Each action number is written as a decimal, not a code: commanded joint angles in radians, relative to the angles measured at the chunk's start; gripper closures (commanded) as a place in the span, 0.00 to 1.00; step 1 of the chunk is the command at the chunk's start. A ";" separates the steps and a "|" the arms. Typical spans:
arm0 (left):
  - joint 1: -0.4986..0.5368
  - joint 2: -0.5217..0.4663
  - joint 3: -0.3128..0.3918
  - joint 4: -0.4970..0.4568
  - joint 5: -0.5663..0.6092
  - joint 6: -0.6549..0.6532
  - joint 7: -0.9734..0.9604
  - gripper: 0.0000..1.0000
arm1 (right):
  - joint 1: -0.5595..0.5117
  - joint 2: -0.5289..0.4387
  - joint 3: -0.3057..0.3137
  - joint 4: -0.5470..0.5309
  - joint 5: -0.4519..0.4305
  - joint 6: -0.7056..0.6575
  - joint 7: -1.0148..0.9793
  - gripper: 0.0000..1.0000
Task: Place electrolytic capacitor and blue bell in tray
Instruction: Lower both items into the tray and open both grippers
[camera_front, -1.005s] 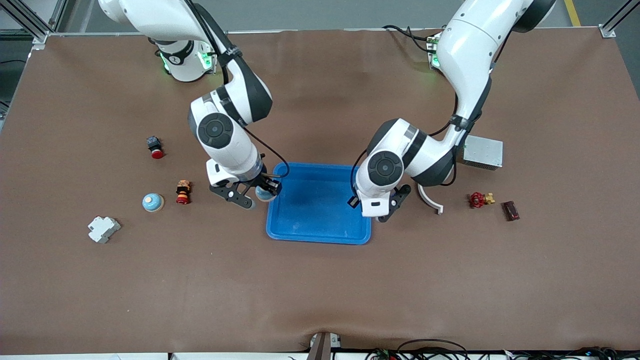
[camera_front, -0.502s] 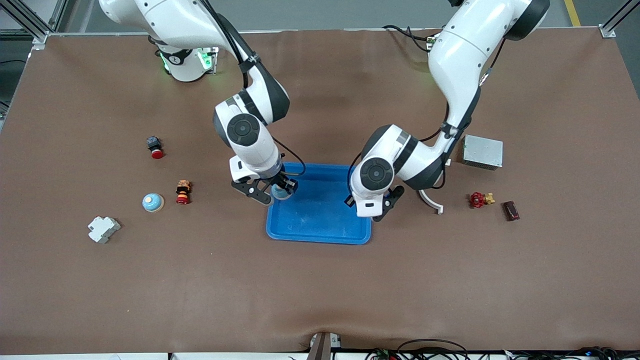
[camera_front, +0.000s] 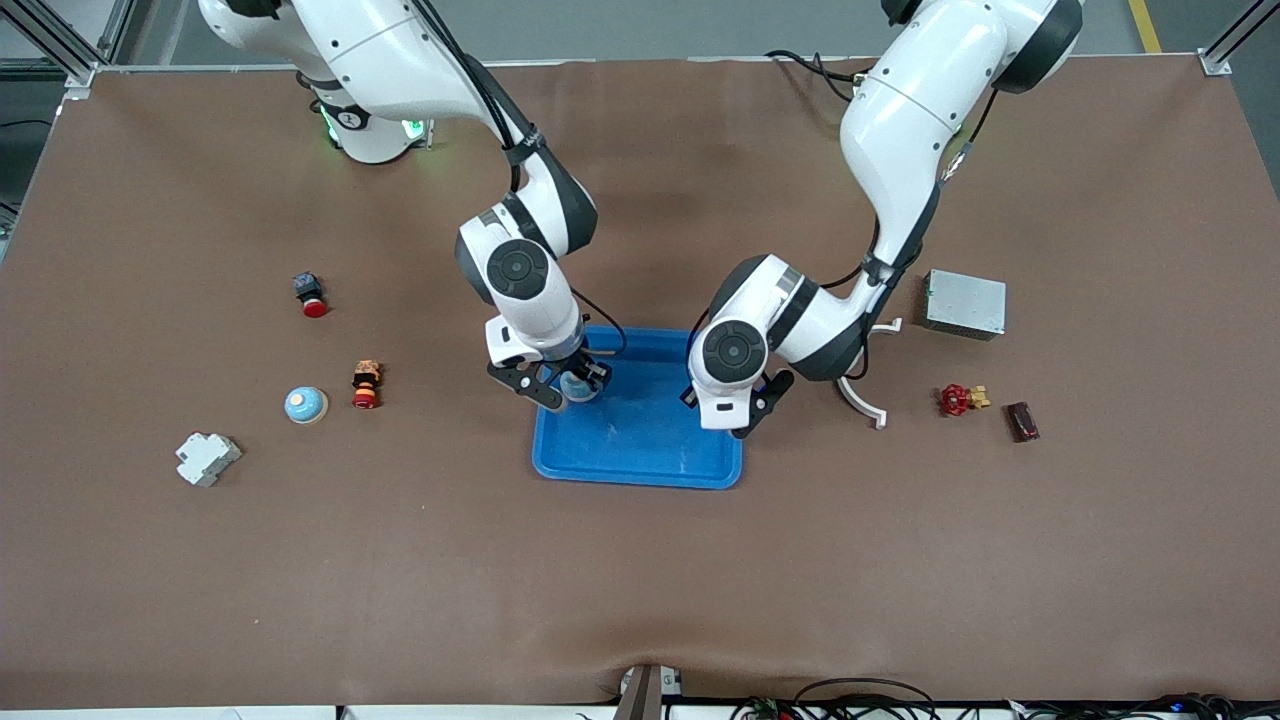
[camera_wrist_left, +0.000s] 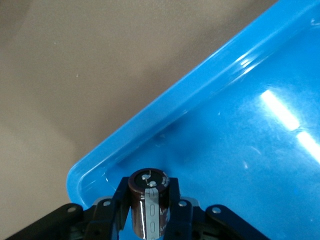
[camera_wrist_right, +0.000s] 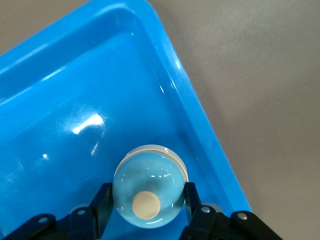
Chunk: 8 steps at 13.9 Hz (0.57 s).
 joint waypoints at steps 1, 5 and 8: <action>-0.011 0.016 0.011 0.019 0.001 0.001 -0.010 0.92 | 0.016 0.024 -0.009 0.011 0.009 0.022 0.029 1.00; -0.012 0.025 0.011 0.019 0.004 0.005 -0.010 0.81 | 0.033 0.046 -0.009 0.019 0.012 0.025 0.047 1.00; -0.012 0.032 0.012 0.019 0.006 0.005 -0.008 0.70 | 0.036 0.060 -0.009 0.027 0.013 0.028 0.066 1.00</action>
